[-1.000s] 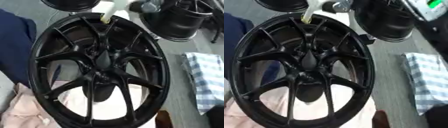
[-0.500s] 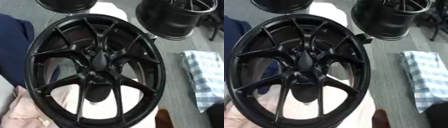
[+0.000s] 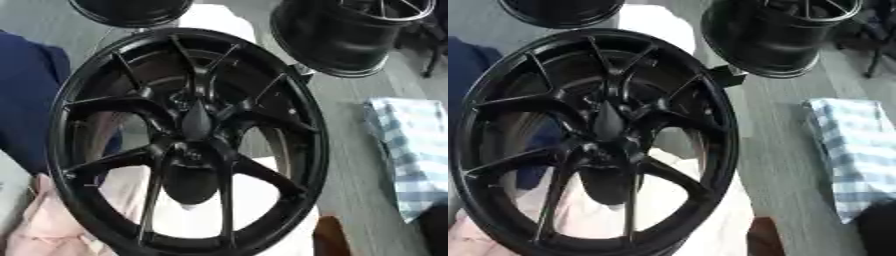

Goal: Pull the pin out of the wheel hub.

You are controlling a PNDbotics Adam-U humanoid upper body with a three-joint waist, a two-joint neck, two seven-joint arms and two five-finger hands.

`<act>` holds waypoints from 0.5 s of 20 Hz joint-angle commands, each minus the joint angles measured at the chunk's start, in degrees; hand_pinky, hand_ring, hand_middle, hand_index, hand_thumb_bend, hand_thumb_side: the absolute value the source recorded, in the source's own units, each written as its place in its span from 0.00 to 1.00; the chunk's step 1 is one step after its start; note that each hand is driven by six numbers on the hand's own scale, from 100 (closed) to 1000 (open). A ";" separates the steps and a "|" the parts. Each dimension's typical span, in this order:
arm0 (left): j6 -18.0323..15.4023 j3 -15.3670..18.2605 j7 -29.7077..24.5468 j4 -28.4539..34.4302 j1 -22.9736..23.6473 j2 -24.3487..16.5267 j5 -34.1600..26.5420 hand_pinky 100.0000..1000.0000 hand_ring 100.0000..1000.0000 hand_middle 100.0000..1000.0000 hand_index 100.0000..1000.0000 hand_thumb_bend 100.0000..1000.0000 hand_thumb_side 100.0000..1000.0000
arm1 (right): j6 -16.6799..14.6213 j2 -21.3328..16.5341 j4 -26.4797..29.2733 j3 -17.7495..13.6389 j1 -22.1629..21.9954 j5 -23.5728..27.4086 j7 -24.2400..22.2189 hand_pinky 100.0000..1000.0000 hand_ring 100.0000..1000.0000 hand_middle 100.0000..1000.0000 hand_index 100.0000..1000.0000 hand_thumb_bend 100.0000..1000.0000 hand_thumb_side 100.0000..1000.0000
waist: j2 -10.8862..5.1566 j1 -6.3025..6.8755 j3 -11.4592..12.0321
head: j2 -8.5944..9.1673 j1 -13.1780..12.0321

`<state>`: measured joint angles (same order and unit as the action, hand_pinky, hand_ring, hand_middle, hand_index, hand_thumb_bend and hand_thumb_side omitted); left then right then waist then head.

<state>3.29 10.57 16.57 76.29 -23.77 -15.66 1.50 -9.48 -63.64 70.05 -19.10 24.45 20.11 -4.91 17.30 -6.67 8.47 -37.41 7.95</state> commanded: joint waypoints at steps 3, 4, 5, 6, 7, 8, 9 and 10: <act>-0.14 0.84 0.74 0.64 -0.77 -1.20 -0.69 0.57 0.56 0.47 0.68 0.00 0.92 | -1.37 5.26 -2.18 -7.55 -6.01 -4.89 5.07 0.63 0.54 0.28 0.42 0.22 0.00 | -0.51 1.02 -0.46 | 1.32 -0.54; -0.14 0.88 0.80 0.62 -0.79 -1.15 -0.75 0.57 0.56 0.47 0.68 0.00 0.92 | -1.38 6.83 -2.10 -8.34 -7.58 -5.86 6.04 0.63 0.55 0.30 0.43 0.22 0.00 | -0.46 1.14 -0.52 | 1.36 -0.48; -0.15 0.92 0.85 0.60 -0.82 -1.11 -0.81 0.57 0.56 0.47 0.68 0.00 0.92 | -1.24 8.40 -1.89 -8.99 -9.15 -6.82 7.01 0.65 0.58 0.34 0.47 0.24 0.00 | -0.43 1.24 -0.57 | 1.40 -0.43; -0.16 0.96 0.91 0.58 -0.83 -1.10 -0.85 0.57 0.56 0.47 0.68 0.00 0.92 | -1.02 10.00 -1.54 -9.66 -10.76 -7.81 8.00 0.66 0.61 0.40 0.52 0.29 0.00 | -0.40 1.32 -0.64 | 1.47 -0.40; -0.16 0.96 0.95 0.55 -0.83 -1.08 -0.88 0.57 0.56 0.47 0.68 0.00 0.92 | -0.79 11.56 -1.08 -10.32 -12.31 -8.77 8.95 0.67 0.64 0.44 0.57 0.35 0.00 | -0.39 1.38 -0.67 | 1.51 -0.36; -0.17 0.96 0.96 0.52 -0.83 -1.06 -0.90 0.57 0.56 0.47 0.68 0.00 0.92 | -0.32 13.02 -0.81 -10.95 -13.78 -9.67 9.85 0.69 0.69 0.50 0.62 0.42 0.00 | -0.40 1.42 -0.70 | 1.52 -0.28; -0.18 0.93 0.96 0.51 -0.84 -1.03 -0.90 0.57 0.56 0.47 0.68 0.00 0.92 | 0.29 14.48 -0.54 -11.55 -15.24 -10.56 10.75 0.71 0.72 0.55 0.65 0.49 0.05 | -0.44 1.44 -0.68 | 1.50 -0.13; -0.19 0.89 0.94 0.50 -0.85 -0.99 -0.89 0.57 0.56 0.47 0.68 0.00 0.92 | 0.96 15.95 -0.10 -12.10 -16.71 -11.47 11.66 0.73 0.76 0.63 0.70 0.58 0.11 | -0.49 1.46 -0.62 | 1.50 0.07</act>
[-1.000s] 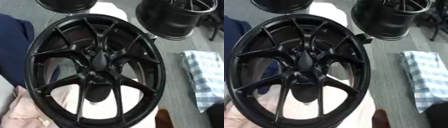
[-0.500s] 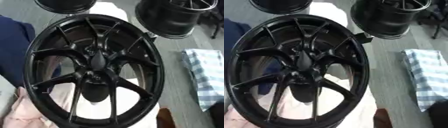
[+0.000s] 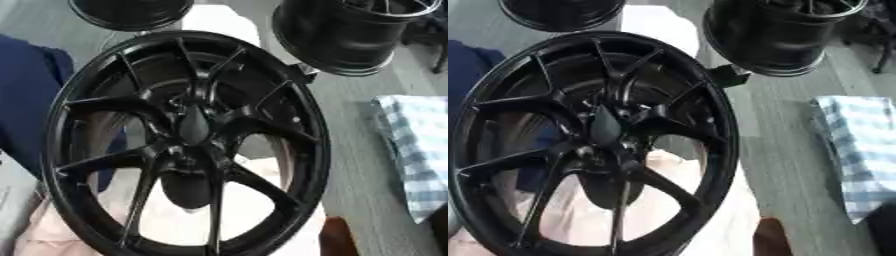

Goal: Pull the pin out of the wheel hub.

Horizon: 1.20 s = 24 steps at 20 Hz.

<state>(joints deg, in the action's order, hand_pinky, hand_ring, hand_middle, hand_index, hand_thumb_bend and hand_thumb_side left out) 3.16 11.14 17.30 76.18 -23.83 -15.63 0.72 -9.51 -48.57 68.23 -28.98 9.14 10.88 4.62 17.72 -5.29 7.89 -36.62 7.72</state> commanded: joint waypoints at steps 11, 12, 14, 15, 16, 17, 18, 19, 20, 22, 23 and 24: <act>0.02 -0.79 -0.81 0.53 -0.65 -0.27 0.42 0.57 0.56 0.47 0.68 0.00 0.92 | 6.80 17.37 14.76 -5.97 -13.00 -11.95 12.27 0.70 0.76 0.62 0.71 0.29 0.29 | -1.95 -0.08 2.12 | 0.03 3.69; 0.03 -0.86 -0.89 0.54 -0.68 -0.26 0.48 0.57 0.56 0.47 0.68 0.00 0.92 | 6.62 18.94 16.33 -5.42 -12.46 -11.97 13.24 0.69 0.74 0.58 0.68 0.38 0.23 | -1.98 -0.16 2.28 | -0.03 3.87; 0.04 -0.97 -1.03 0.56 -0.74 -0.27 0.59 0.57 0.56 0.47 0.68 0.00 0.92 | 6.57 21.74 19.51 -4.05 -11.95 -11.91 15.19 0.68 0.73 0.58 0.68 0.30 0.21 | -2.00 -0.31 2.50 | -0.09 4.09; 0.05 -0.99 -1.06 0.57 -0.76 -0.27 0.62 0.57 0.56 0.47 0.68 0.00 0.92 | 7.12 22.54 21.08 -3.55 -12.04 -12.18 16.16 0.68 0.73 0.58 0.68 0.30 0.21 | -1.99 -0.34 2.55 | -0.09 4.14; 0.05 -1.00 -1.09 0.58 -0.78 -0.26 0.65 0.57 0.56 0.47 0.68 0.00 0.92 | 7.90 23.14 22.70 -3.09 -12.23 -12.55 17.16 0.68 0.73 0.58 0.68 0.30 0.21 | -1.98 -0.36 2.58 | -0.08 4.18; 0.06 -1.16 -1.21 0.57 -0.76 -0.04 0.65 0.57 0.56 0.47 0.68 0.00 0.92 | 8.42 23.84 24.29 -2.45 -12.12 -12.69 18.13 0.65 0.70 0.53 0.64 0.22 0.14 | -2.16 -0.18 2.90 | -0.22 4.76; 0.05 -1.49 -1.47 0.60 -0.81 0.36 0.70 0.57 0.56 0.47 0.68 0.00 0.92 | 8.44 24.95 25.80 -1.37 -11.29 -12.27 19.07 0.65 0.70 0.53 0.64 0.22 0.14 | -2.28 -0.06 3.61 | -0.27 5.56; 0.03 -1.69 -1.66 0.65 -0.89 0.64 0.76 0.57 0.56 0.47 0.68 0.00 0.92 | 8.75 26.26 27.31 -0.07 -10.11 -11.59 20.00 0.65 0.69 0.53 0.64 0.20 0.16 | -2.29 0.02 4.08 | -0.23 6.03; 0.02 -1.77 -1.77 0.71 -0.98 0.82 0.81 0.57 0.56 0.47 0.68 0.00 0.91 | 9.36 27.65 28.58 1.31 -8.79 -10.80 20.91 0.65 0.69 0.52 0.64 0.20 0.17 | -2.23 0.07 4.33 | -0.12 6.25; 0.00 -1.76 -1.78 0.84 -1.06 0.98 0.86 0.57 0.56 0.47 0.68 0.00 0.91 | 10.64 29.76 29.32 4.23 -5.91 -9.04 22.75 0.64 0.69 0.52 0.64 0.18 0.21 | -2.08 0.17 4.48 | 0.16 6.38; -0.01 -1.74 -1.75 0.90 -1.06 1.03 0.86 0.57 0.55 0.47 0.68 0.00 0.91 | 10.71 30.83 28.97 5.69 -4.46 -8.15 23.66 0.64 0.69 0.52 0.64 0.18 0.22 | -2.01 0.26 4.48 | 0.26 6.39; -0.03 -1.73 -1.72 0.97 -1.04 1.11 0.85 0.57 0.55 0.47 0.67 0.00 0.91 | 10.36 32.01 28.27 7.06 -3.09 -7.31 24.50 0.64 0.68 0.52 0.64 0.18 0.23 | -1.95 0.39 4.46 | 0.31 6.38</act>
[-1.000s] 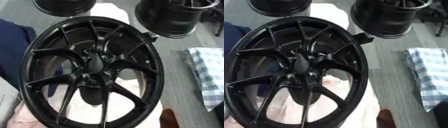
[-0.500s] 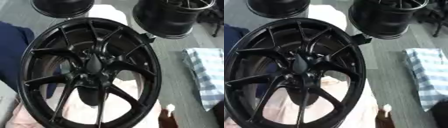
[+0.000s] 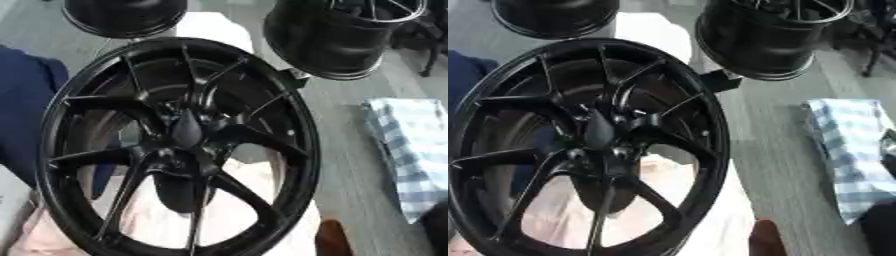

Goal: Pull the pin out of the wheel hub.

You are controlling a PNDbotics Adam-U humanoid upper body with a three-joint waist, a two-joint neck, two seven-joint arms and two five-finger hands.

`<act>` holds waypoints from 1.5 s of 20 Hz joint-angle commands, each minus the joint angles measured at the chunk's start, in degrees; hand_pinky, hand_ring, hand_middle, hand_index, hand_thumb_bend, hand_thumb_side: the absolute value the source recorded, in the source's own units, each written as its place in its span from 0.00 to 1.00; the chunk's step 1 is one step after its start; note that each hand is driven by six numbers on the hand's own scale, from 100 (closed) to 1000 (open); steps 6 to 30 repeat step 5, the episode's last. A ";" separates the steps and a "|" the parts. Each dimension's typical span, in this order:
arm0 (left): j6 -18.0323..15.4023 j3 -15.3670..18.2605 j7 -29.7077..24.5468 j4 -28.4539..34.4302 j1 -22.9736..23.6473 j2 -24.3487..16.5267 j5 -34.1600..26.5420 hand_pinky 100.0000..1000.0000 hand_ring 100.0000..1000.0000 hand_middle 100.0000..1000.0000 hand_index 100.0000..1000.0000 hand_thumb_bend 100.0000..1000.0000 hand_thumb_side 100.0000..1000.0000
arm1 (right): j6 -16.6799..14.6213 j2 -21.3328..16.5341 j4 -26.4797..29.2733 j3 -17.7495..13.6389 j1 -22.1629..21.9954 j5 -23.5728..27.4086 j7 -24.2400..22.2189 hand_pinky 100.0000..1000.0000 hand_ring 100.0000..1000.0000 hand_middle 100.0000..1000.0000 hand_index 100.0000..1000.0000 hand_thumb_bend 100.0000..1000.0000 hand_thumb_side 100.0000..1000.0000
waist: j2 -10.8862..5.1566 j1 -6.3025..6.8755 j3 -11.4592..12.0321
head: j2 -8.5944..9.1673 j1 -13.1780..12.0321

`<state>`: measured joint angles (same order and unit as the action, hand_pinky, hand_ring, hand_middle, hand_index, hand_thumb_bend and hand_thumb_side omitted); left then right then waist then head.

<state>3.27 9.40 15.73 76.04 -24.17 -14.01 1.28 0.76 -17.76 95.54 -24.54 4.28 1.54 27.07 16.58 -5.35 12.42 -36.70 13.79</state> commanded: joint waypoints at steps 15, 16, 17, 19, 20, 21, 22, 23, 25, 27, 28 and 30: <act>-0.25 0.28 0.28 1.34 -0.79 -0.28 0.08 0.57 0.55 0.47 0.67 0.00 0.91 | -4.09 4.06 -5.51 8.48 7.91 6.66 6.69 0.65 0.68 0.52 0.65 0.20 0.24 | -0.24 0.99 -0.33 | 1.08 -0.14; -0.25 0.28 0.28 1.34 -0.79 -0.28 0.08 0.57 0.55 0.47 0.67 0.00 0.91 | -4.09 4.06 -5.51 8.48 7.91 6.66 6.69 0.65 0.68 0.52 0.65 0.20 0.24 | -0.24 0.99 -0.33 | 1.08 -0.14; -0.25 0.28 0.28 1.34 -0.79 -0.28 0.08 0.57 0.55 0.47 0.67 0.00 0.91 | -4.09 4.06 -5.51 8.48 7.91 6.66 6.69 0.65 0.68 0.52 0.65 0.20 0.24 | -0.24 0.99 -0.33 | 1.08 -0.14; -0.25 0.28 0.28 1.34 -0.79 -0.28 0.08 0.57 0.55 0.47 0.67 0.00 0.91 | -4.09 4.06 -5.51 8.48 7.91 6.66 6.69 0.65 0.68 0.52 0.65 0.20 0.24 | -0.24 0.99 -0.33 | 1.08 -0.14; -0.25 0.28 0.28 1.34 -0.79 -0.28 0.08 0.57 0.55 0.47 0.67 0.00 0.91 | -4.09 4.06 -5.51 8.48 7.91 6.66 6.69 0.65 0.68 0.52 0.65 0.20 0.24 | -0.24 0.99 -0.33 | 1.08 -0.14; -0.25 0.28 0.28 1.34 -0.79 -0.28 0.08 0.57 0.55 0.47 0.67 0.00 0.91 | -4.09 4.06 -5.51 8.48 7.91 6.66 6.69 0.65 0.68 0.52 0.65 0.20 0.24 | -0.24 0.99 -0.33 | 1.08 -0.14; -0.25 0.28 0.28 1.34 -0.79 -0.28 0.08 0.57 0.55 0.47 0.67 0.00 0.91 | -4.09 4.06 -5.51 8.48 7.91 6.66 6.69 0.65 0.68 0.52 0.65 0.20 0.24 | -0.24 0.99 -0.33 | 1.08 -0.14; -0.25 0.28 0.28 1.34 -0.79 -0.28 0.08 0.57 0.55 0.47 0.67 0.00 0.91 | -4.09 4.06 -5.51 8.48 7.91 6.66 6.69 0.65 0.68 0.52 0.65 0.20 0.24 | -0.24 0.99 -0.33 | 1.08 -0.14; -0.25 0.28 0.28 1.34 -0.79 -0.28 0.08 0.57 0.55 0.47 0.67 0.00 0.91 | -4.09 4.06 -5.51 8.48 7.91 6.66 6.69 0.65 0.68 0.52 0.65 0.20 0.24 | -0.24 0.99 -0.33 | 1.08 -0.14; -0.25 0.28 0.28 1.34 -0.79 -0.28 0.08 0.57 0.55 0.47 0.67 0.00 0.91 | -4.09 4.06 -5.51 8.48 7.91 6.66 6.69 0.65 0.68 0.52 0.65 0.20 0.24 | -0.24 0.99 -0.33 | 1.08 -0.14; -0.25 0.28 0.28 1.34 -0.79 -0.28 0.08 0.57 0.55 0.47 0.67 0.00 0.91 | -4.09 4.06 -5.51 8.48 7.91 6.66 6.69 0.65 0.68 0.52 0.65 0.20 0.24 | -0.24 0.99 -0.33 | 1.08 -0.14; -0.25 0.28 0.28 1.34 -0.79 -0.28 0.08 0.57 0.55 0.47 0.67 0.00 0.91 | -4.09 4.06 -5.51 8.48 7.91 6.66 6.69 0.65 0.68 0.52 0.65 0.20 0.24 | -0.24 0.99 -0.33 | 1.08 -0.14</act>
